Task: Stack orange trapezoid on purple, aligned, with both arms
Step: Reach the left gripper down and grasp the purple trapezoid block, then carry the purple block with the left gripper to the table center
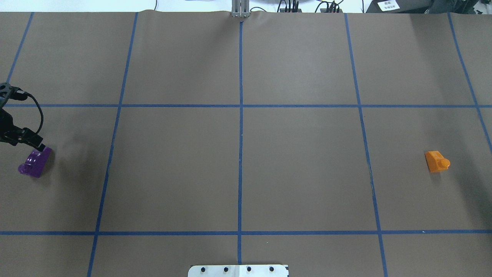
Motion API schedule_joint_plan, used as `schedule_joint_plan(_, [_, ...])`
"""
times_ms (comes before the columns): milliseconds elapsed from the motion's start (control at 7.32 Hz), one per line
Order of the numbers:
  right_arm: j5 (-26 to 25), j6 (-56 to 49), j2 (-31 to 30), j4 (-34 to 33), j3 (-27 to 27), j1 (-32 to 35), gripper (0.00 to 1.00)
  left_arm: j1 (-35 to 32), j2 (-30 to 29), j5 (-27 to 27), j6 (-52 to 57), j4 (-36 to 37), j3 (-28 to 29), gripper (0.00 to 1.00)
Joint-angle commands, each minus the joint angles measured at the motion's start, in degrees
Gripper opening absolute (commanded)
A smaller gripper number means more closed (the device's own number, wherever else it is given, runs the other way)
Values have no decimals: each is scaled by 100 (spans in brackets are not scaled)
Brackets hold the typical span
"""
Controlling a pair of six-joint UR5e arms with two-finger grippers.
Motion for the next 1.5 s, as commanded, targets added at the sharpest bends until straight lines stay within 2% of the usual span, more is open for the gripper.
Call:
schedule_joint_plan(0, [3, 0, 0, 0, -17, -56, 100, 309, 121, 54, -120, -15, -187, 100])
schedule_joint_plan(137, [3, 0, 0, 0, -17, -99, 100, 397, 261, 63, -182, -15, -293, 100])
schedule_joint_plan(273, [38, 0, 0, 0, -26, -143, 100, 398, 532, 63, -192, -6, -650, 92])
schedule_joint_plan(410, [38, 0, 0, 0, -26, -161, 100, 407, 752, 72, -209, 2, -837, 38])
schedule_joint_plan(547, [38, 0, 0, 0, -35, -187, 100, 416, 815, 80, -296, 2, -847, 7])
schedule_joint_plan(683, [38, 0, 8, -9, -35, -196, 100, 459, 807, 89, -637, 2, -865, 0])
schedule_joint_plan(820, [38, 0, 8, -9, -35, -222, 100, 556, 772, 237, -1240, -6, -917, 0])
schedule_joint_plan(1094, [29, 0, 35, -9, -44, -223, 100, 565, 693, 186, -1607, 212, -1669, 0])
schedule_joint_plan(1230, [29, 0, 43, -9, -35, -223, 100, 565, 84, 177, -1938, 735, -1882, 0])
schedule_joint_plan(1367, [29, 9, 52, 0, 9, -223, 100, 600, -827, 186, -2419, 1324, -1928, 0])
